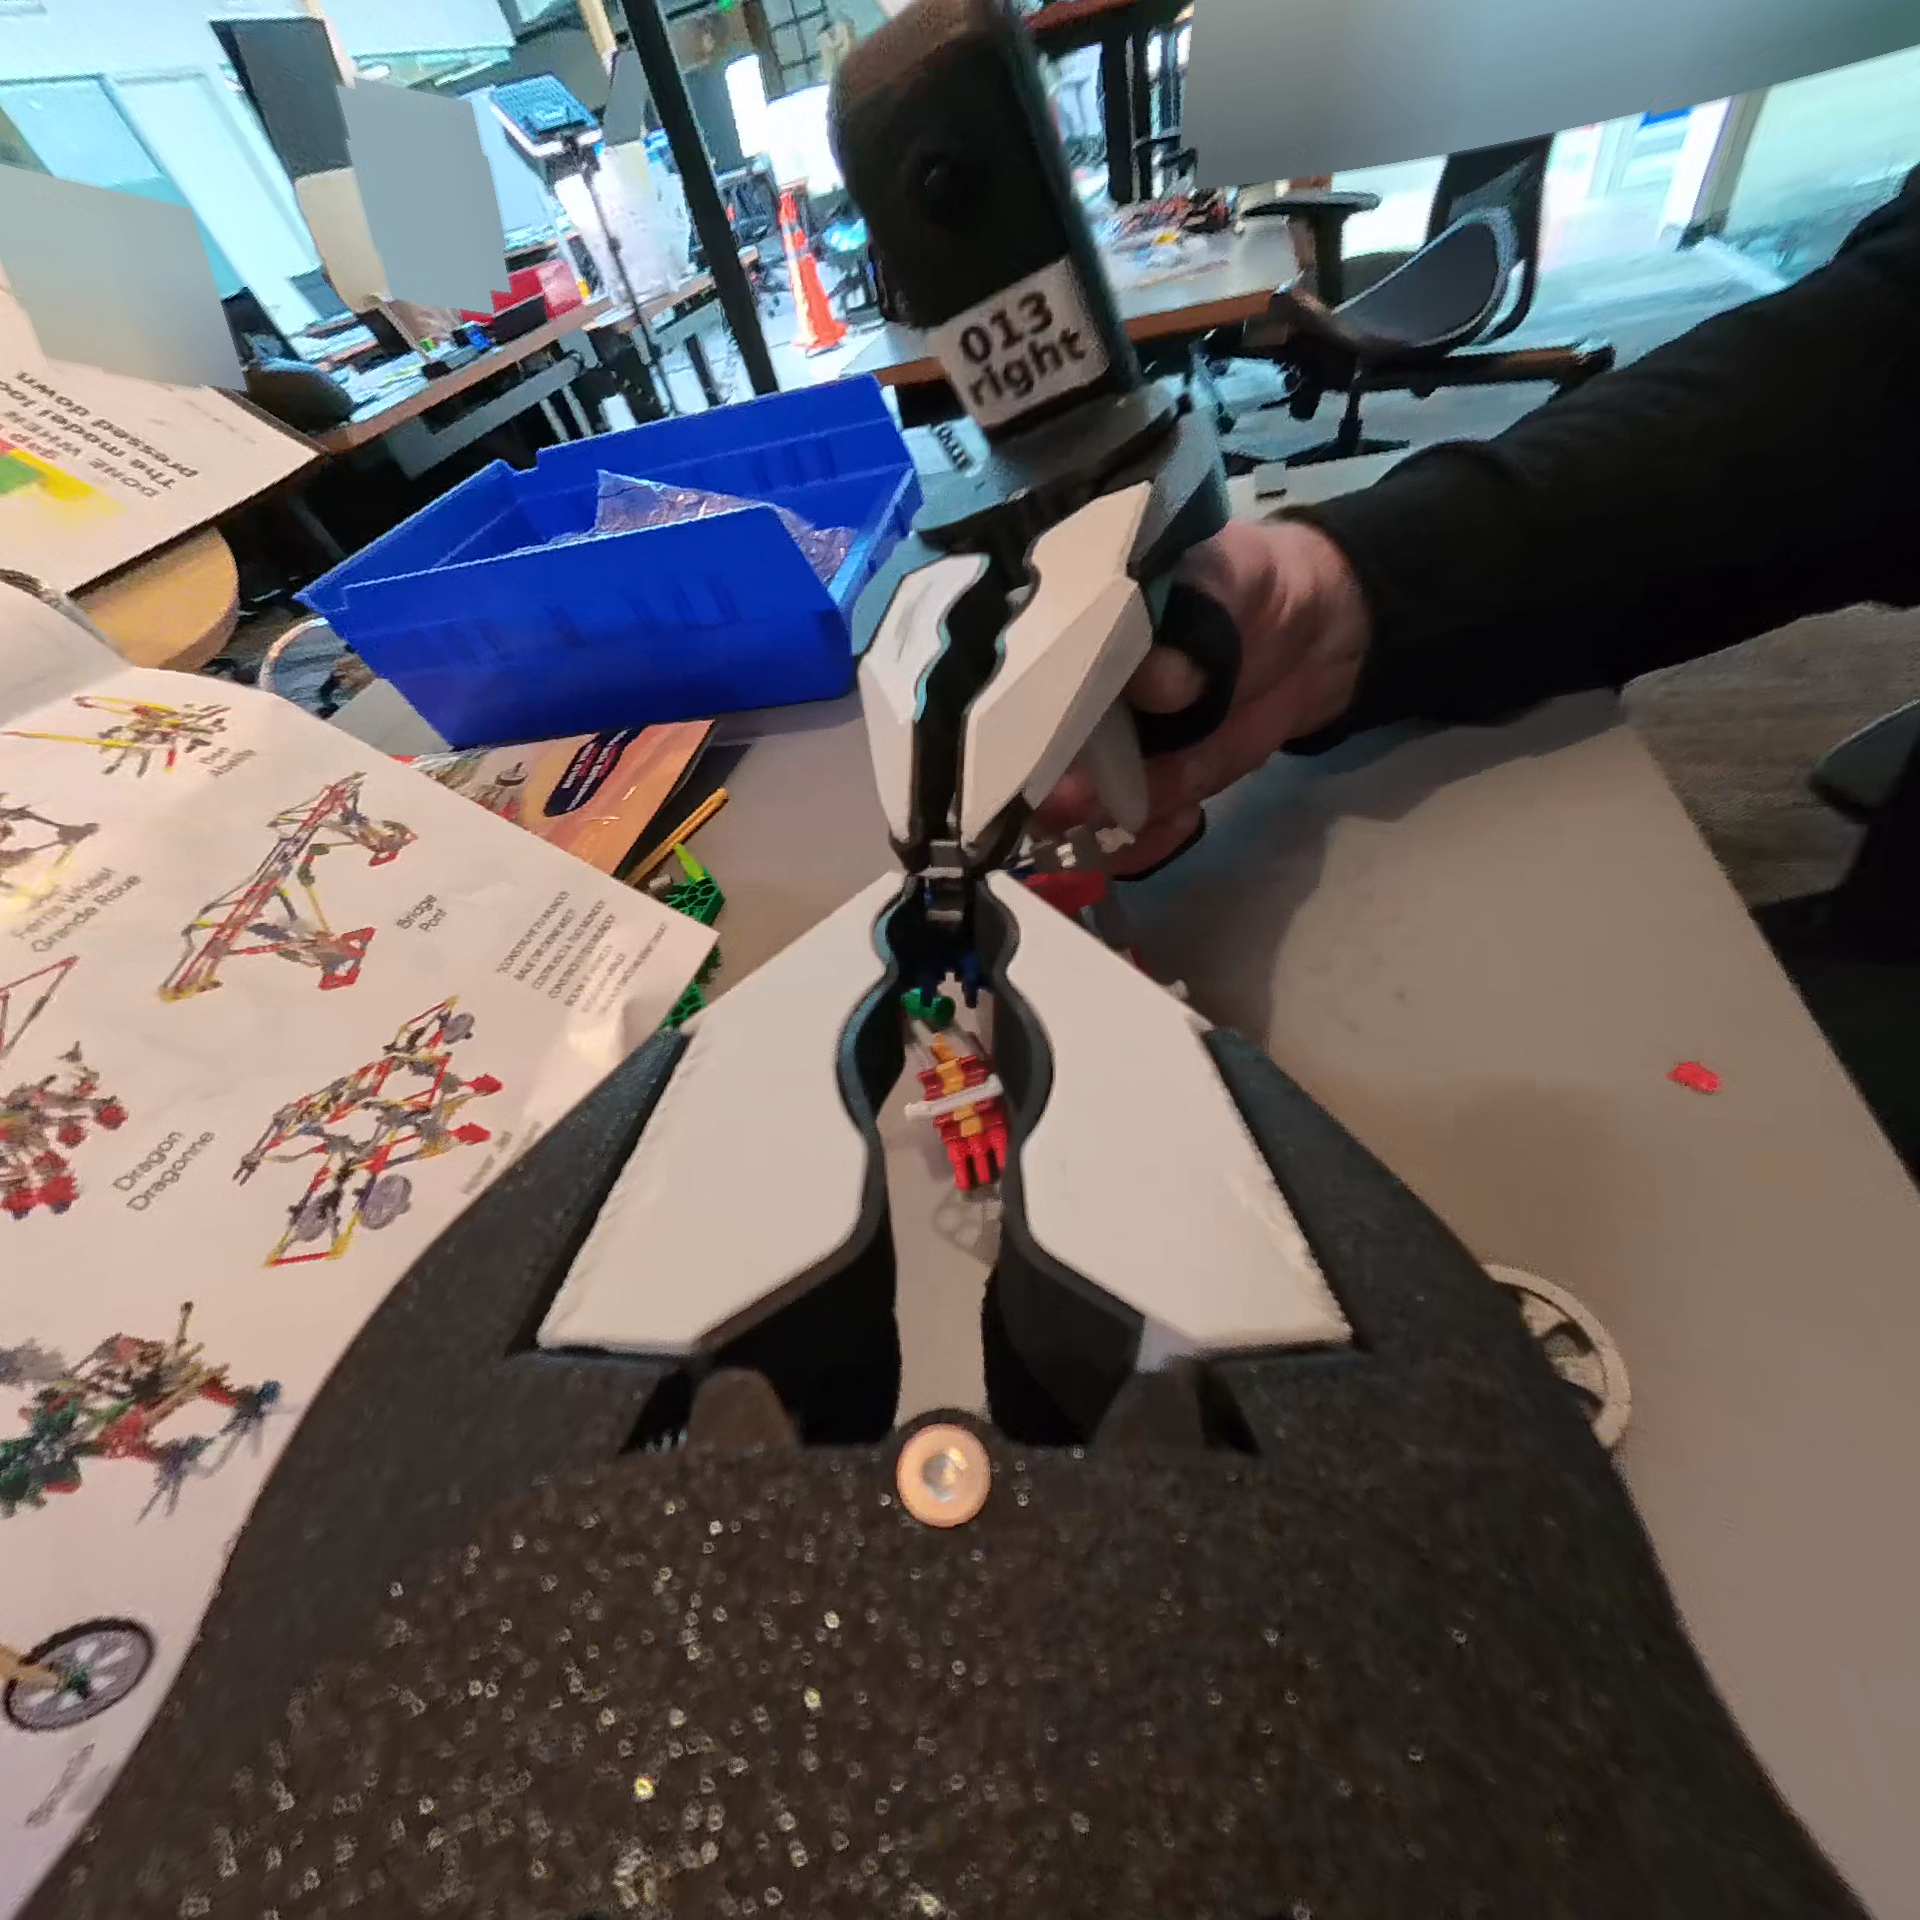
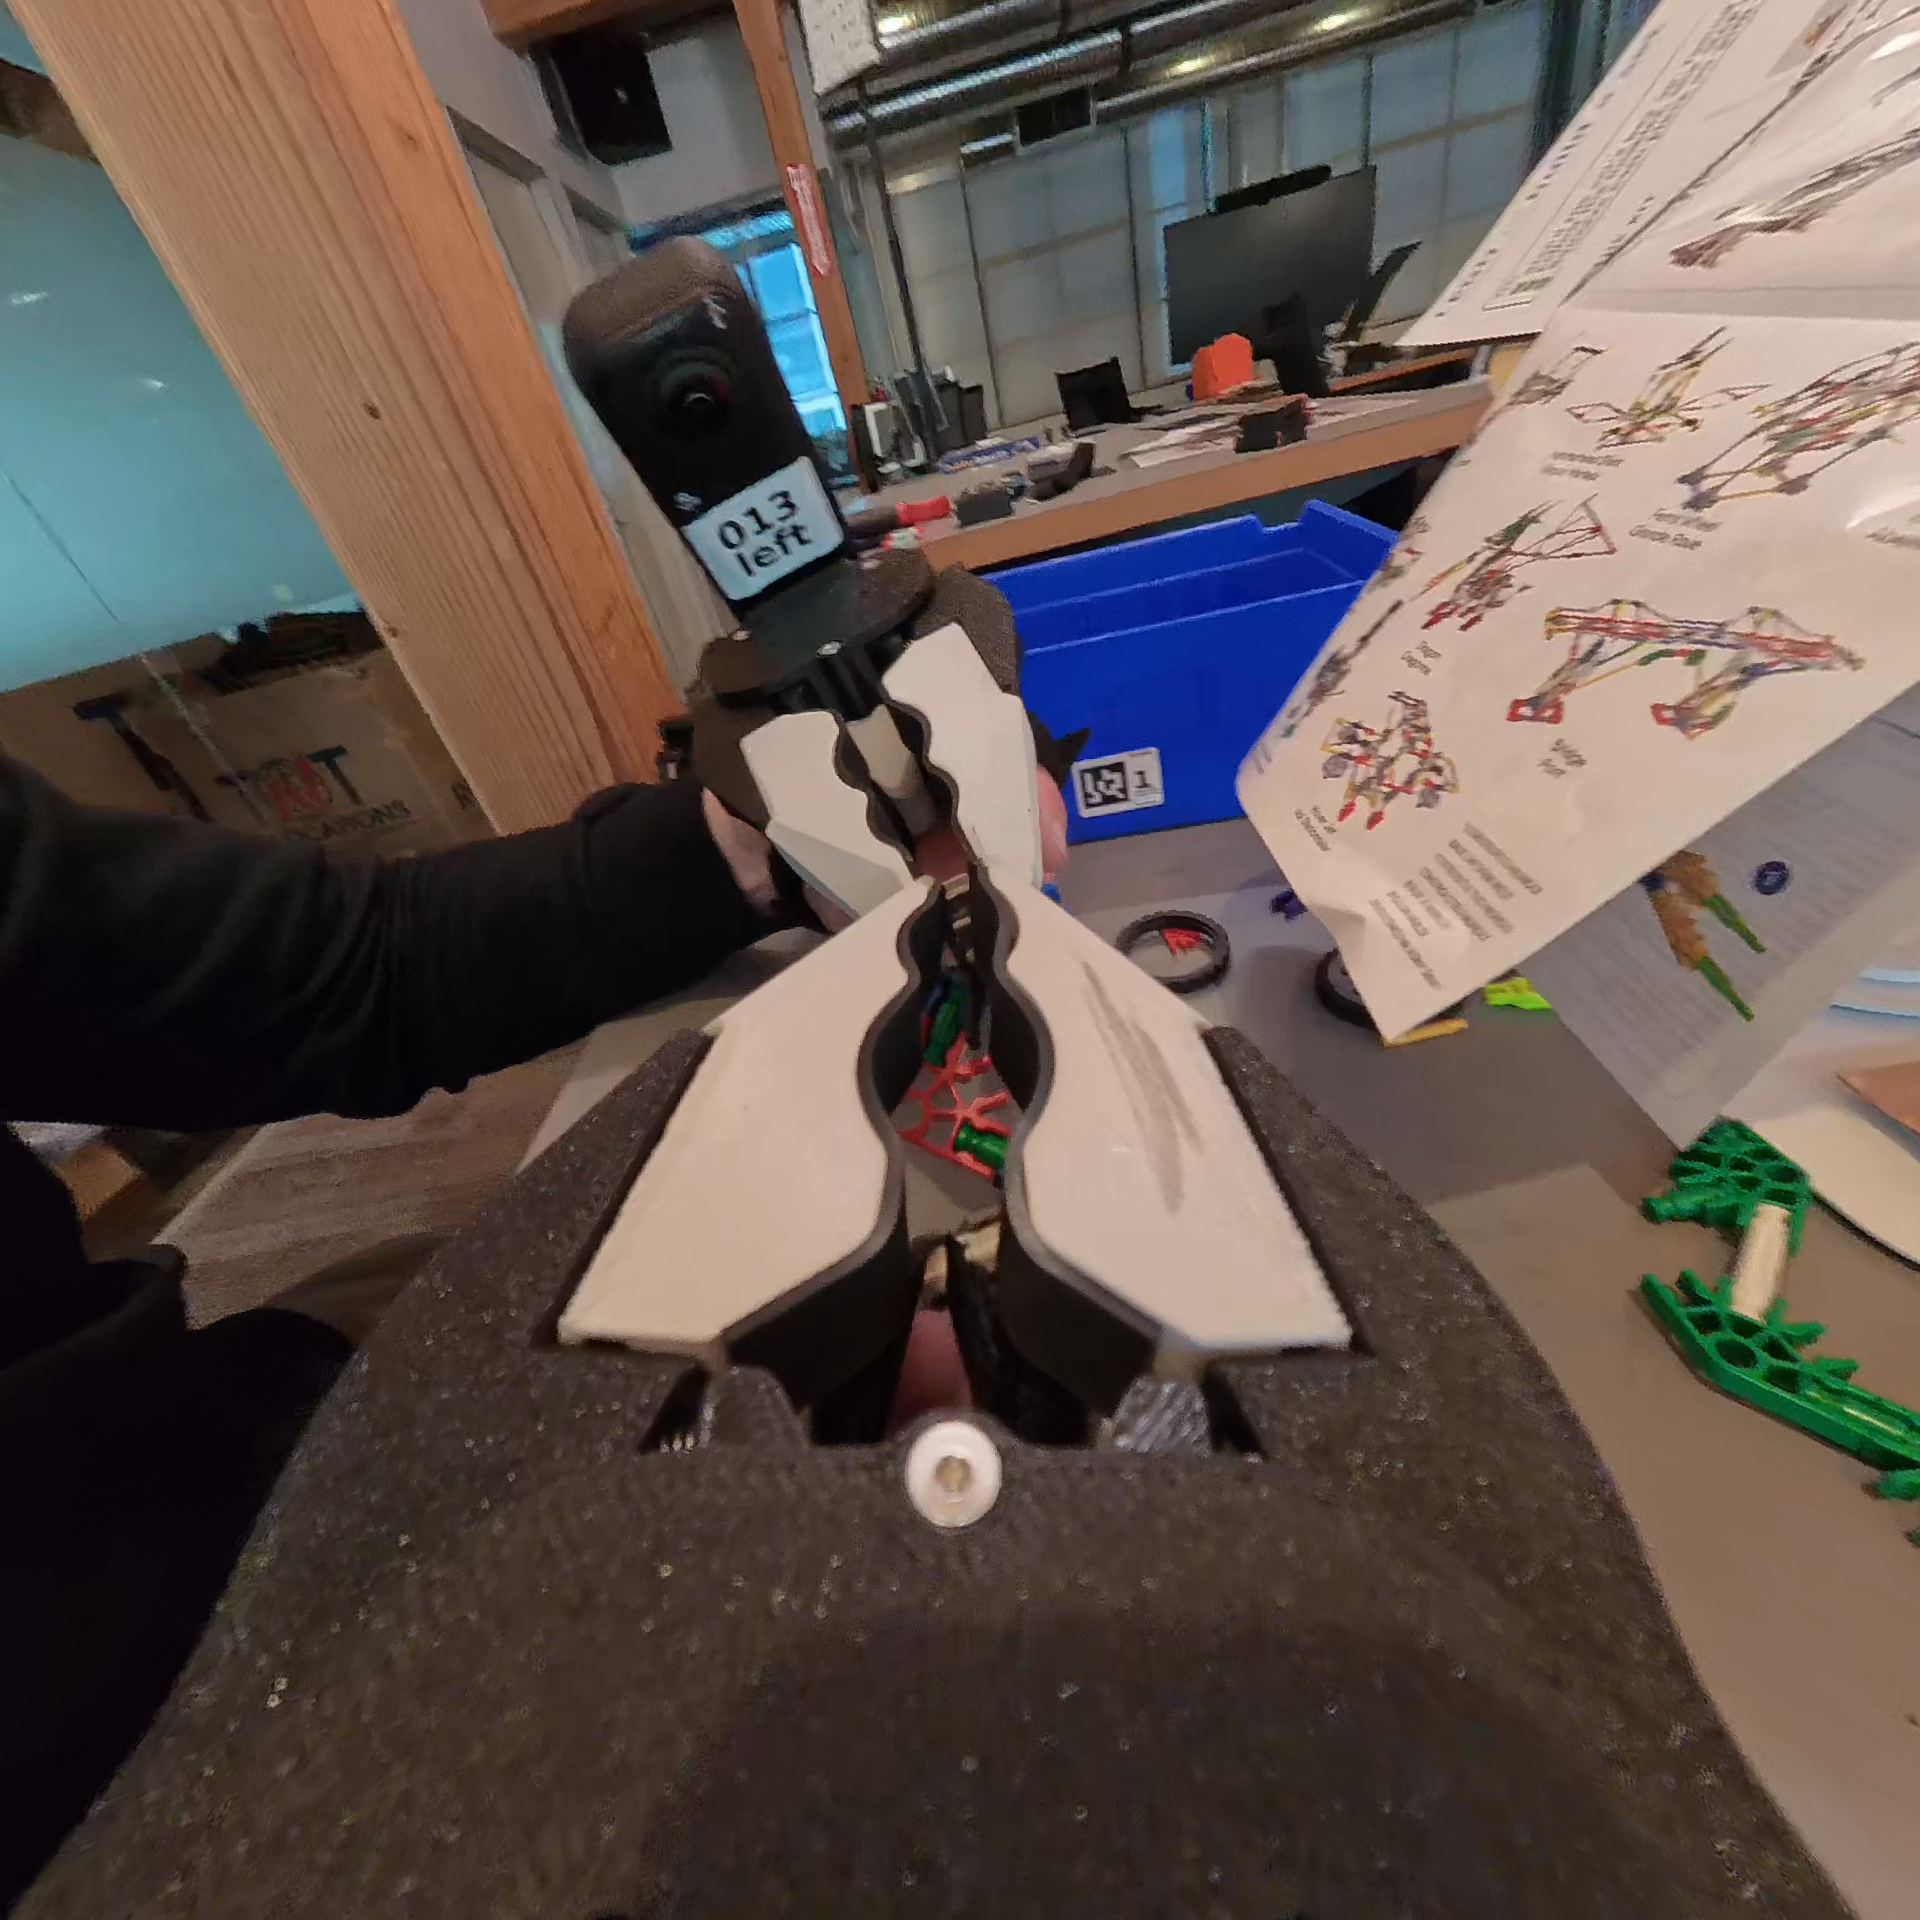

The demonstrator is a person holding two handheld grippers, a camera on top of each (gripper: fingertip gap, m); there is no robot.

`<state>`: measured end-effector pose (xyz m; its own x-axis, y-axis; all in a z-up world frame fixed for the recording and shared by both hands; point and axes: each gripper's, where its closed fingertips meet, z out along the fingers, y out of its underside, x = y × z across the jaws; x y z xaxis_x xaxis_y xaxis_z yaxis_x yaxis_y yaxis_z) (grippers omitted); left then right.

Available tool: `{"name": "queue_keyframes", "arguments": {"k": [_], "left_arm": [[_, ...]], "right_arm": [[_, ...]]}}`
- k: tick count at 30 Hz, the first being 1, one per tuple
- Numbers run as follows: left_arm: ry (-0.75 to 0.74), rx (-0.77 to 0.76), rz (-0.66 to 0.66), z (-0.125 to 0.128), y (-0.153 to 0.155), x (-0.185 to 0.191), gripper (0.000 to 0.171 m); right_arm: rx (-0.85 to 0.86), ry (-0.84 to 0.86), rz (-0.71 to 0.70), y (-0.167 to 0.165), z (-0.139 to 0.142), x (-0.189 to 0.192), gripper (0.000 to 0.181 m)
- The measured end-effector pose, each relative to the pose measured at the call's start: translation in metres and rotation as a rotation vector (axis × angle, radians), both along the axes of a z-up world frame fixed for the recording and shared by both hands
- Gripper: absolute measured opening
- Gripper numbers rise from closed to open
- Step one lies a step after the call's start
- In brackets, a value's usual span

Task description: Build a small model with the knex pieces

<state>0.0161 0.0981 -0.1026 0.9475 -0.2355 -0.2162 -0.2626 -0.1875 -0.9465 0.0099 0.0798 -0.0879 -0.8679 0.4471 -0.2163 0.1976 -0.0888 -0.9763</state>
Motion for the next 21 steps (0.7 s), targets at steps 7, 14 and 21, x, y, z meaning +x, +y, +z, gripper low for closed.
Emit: {"name": "queue_keyframes", "arguments": {"k": [7,14,21], "left_arm": [[-0.032,-0.016,-0.016,0.003,-0.004,0.003,0.029],[-0.041,-0.03,-0.008,0.001,-0.009,0.002,0.037],[-0.017,-0.071,0.0,-0.006,-0.016,0.002,0.04]], "right_arm": [[0.0,-0.039,0.019,0.004,-0.001,0.002,0.004],[-0.021,-0.036,-0.001,0.022,0.009,0.002,0.001],[0.198,-0.042,0.047,0.025,-0.015,0.018,0.014]]}}
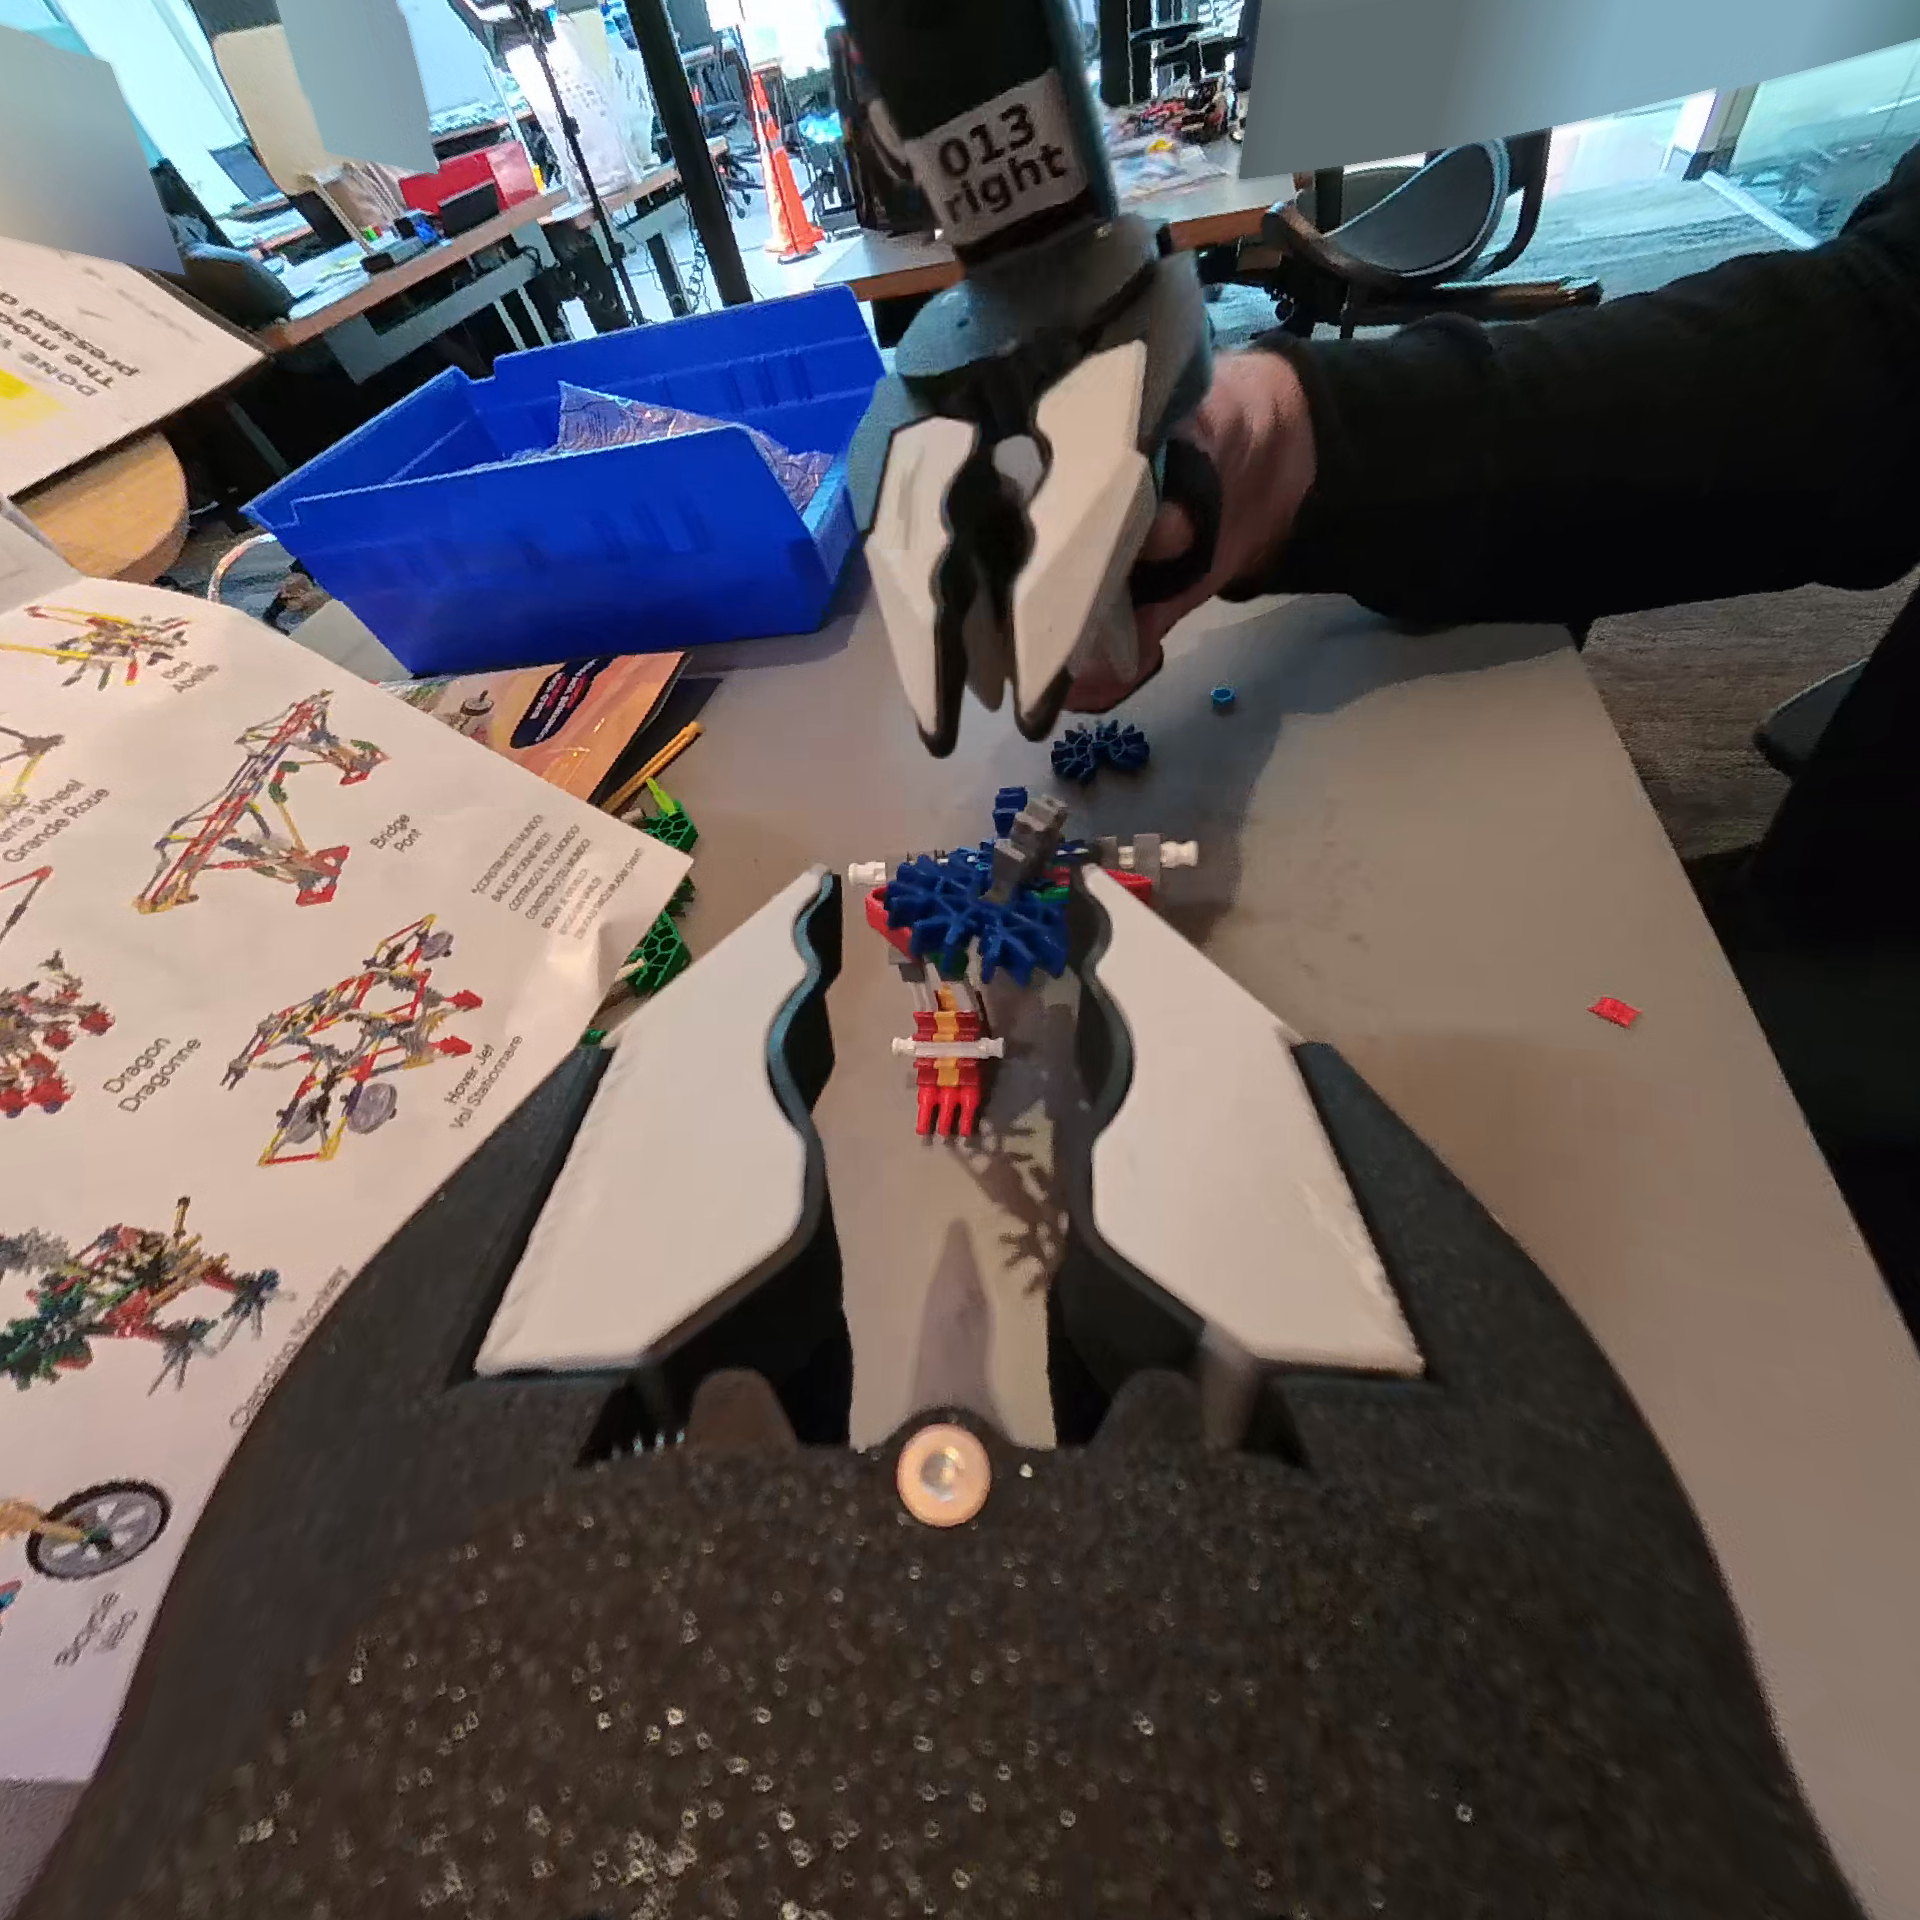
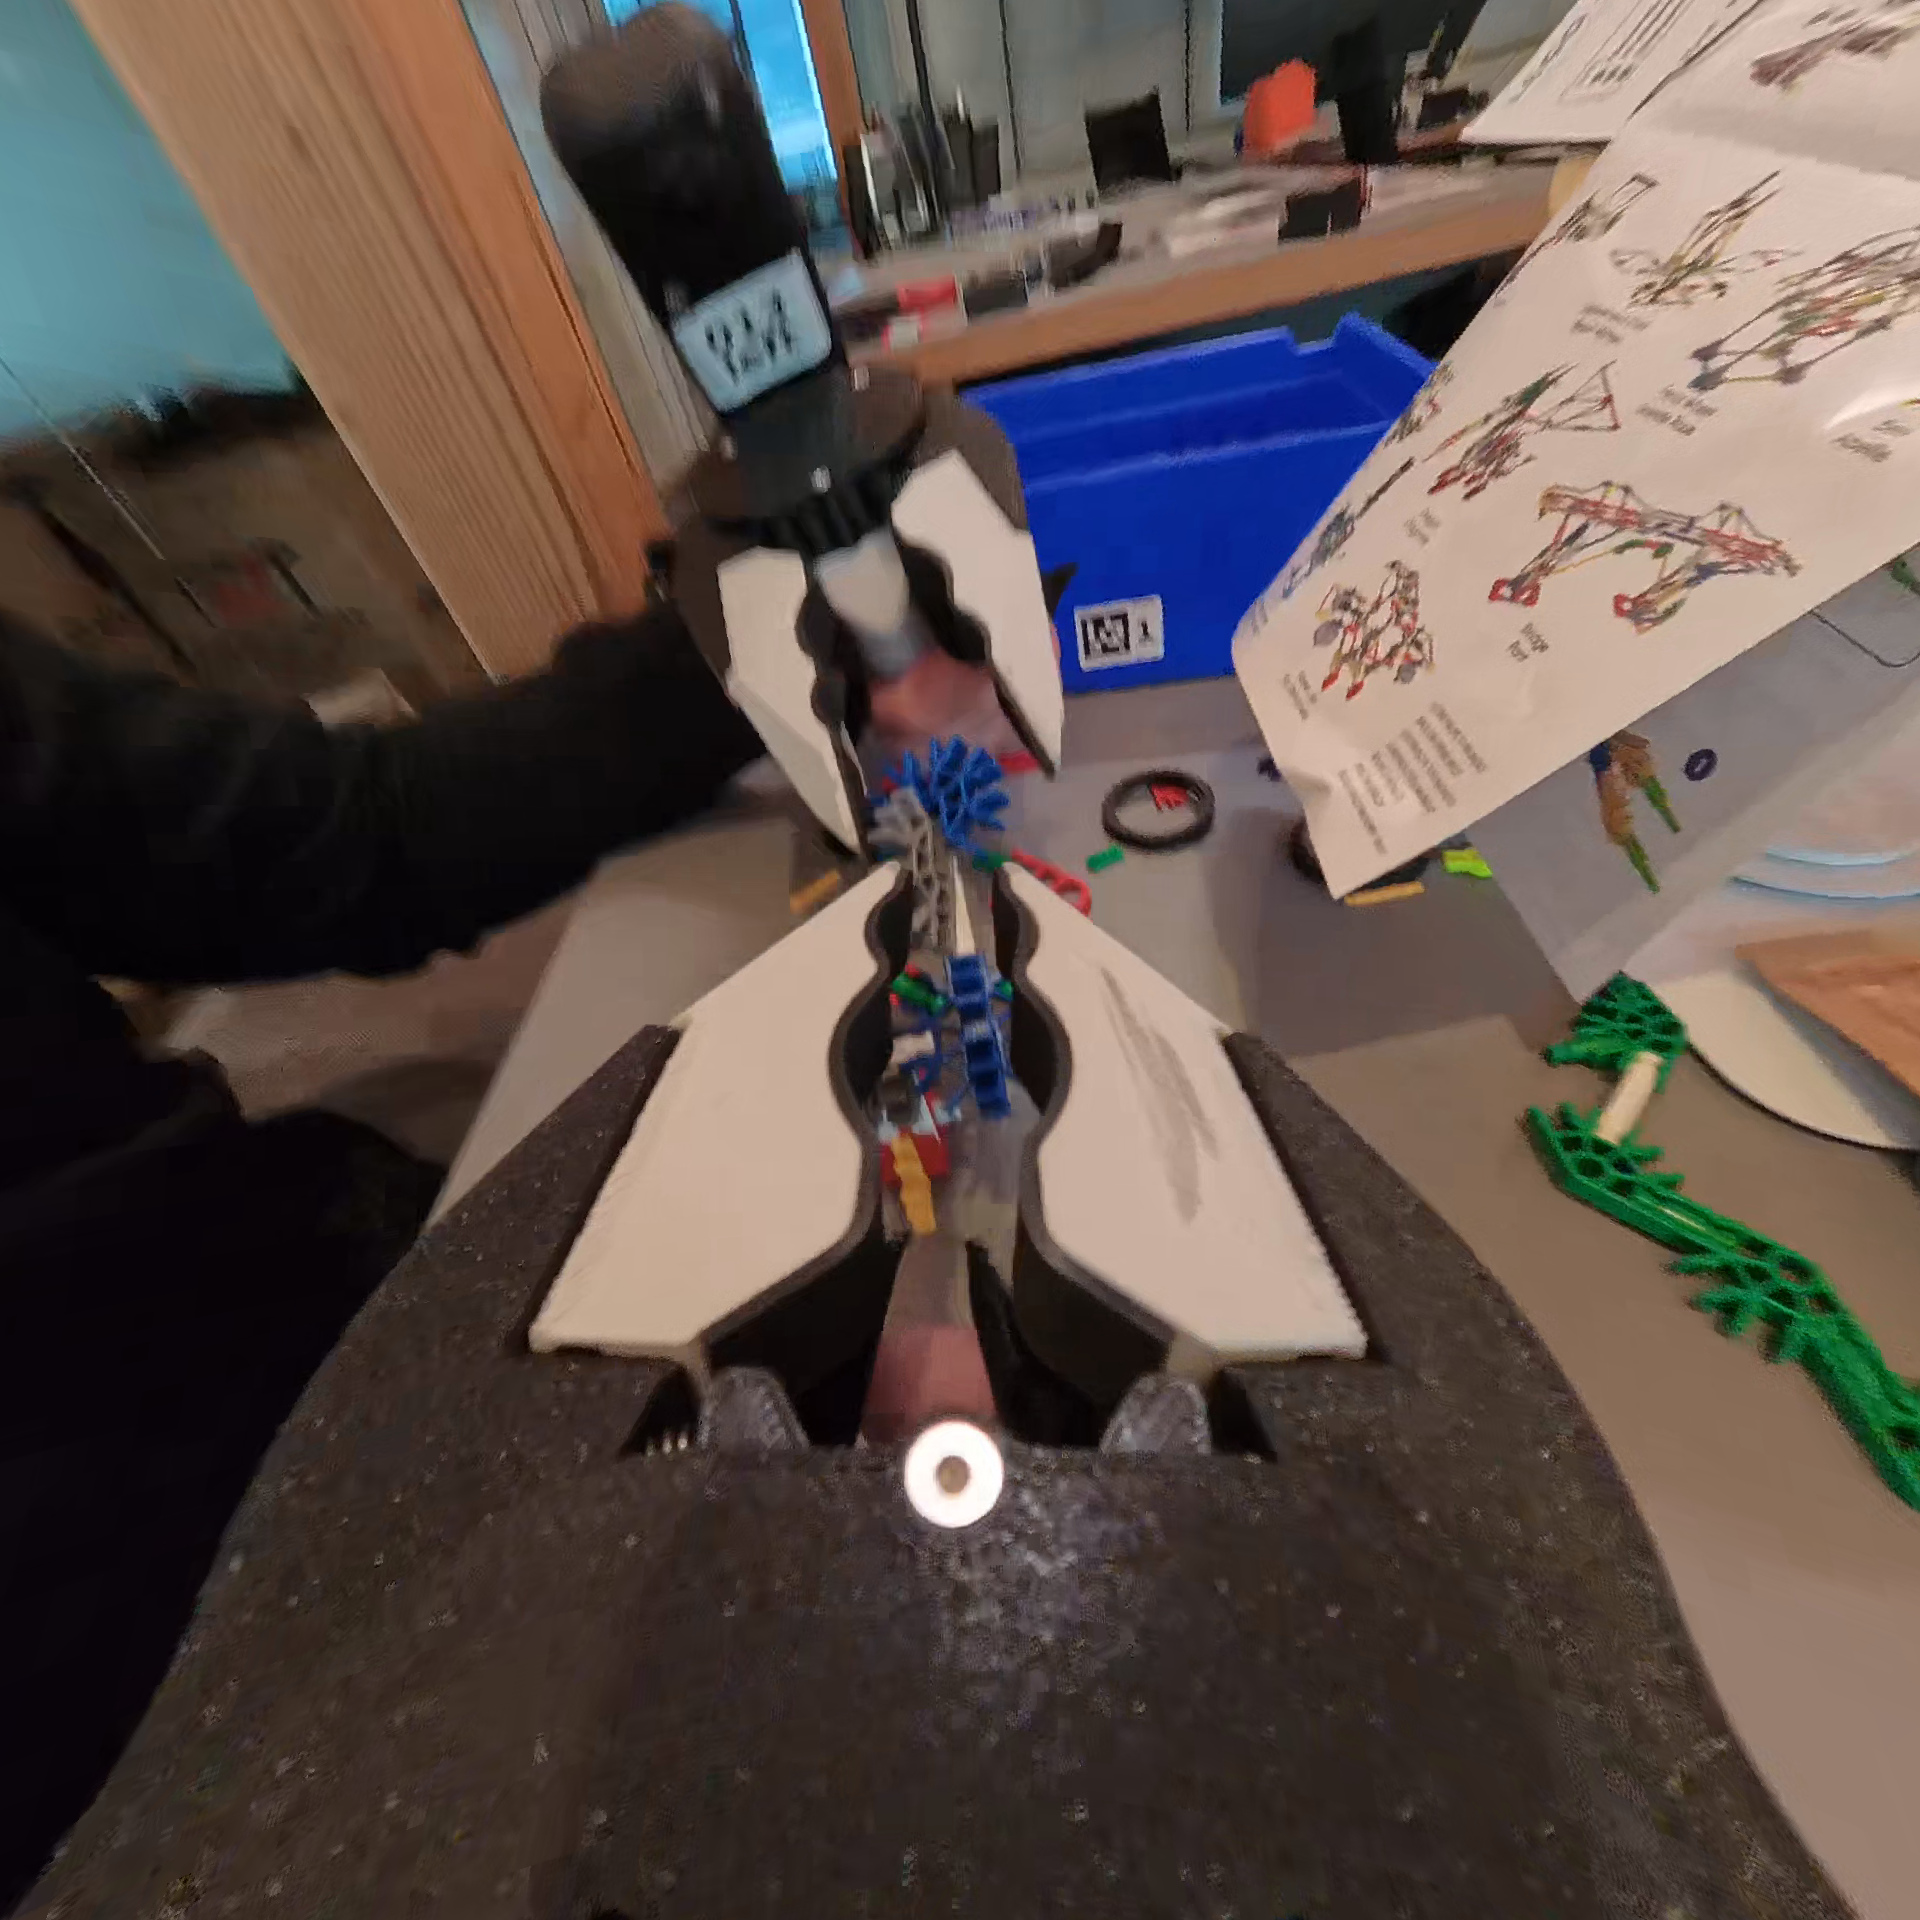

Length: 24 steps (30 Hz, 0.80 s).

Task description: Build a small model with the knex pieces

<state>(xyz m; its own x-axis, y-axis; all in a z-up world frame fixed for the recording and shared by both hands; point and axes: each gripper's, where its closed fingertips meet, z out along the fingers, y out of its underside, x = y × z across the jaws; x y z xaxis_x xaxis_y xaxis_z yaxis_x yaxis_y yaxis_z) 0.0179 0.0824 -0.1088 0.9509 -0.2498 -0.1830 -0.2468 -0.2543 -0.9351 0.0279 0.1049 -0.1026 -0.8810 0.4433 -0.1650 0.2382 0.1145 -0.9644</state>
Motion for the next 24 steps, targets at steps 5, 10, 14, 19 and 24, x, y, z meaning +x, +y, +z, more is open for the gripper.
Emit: {"name": "queue_keyframes", "arguments": {"k": [5,10,14,19,24], "left_arm": [[-0.015,-0.008,-0.014,0.0,-0.009,0.0,0.043],[-0.033,-0.033,-0.056,-0.008,-0.006,0.005,0.035],[-0.046,-0.03,-0.068,-0.008,-0.005,0.007,0.034],[-0.042,-0.024,-0.081,-0.008,-0.004,0.009,0.034],[-0.045,-0.006,-0.087,-0.006,-0.003,0.011,0.034]], "right_arm": [[0.16,0.086,0.013,-0.015,-0.016,0.007,0.016],[0.198,0.12,-0.027,-0.021,-0.019,0.0,0.007],[0.158,0.1,-0.018,-0.021,-0.017,-0.002,0.005],[0.173,0.125,0.016,-0.022,-0.017,-0.001,0.004],[0.245,0.215,-0.008,-0.023,-0.016,0.0,0.004]]}}
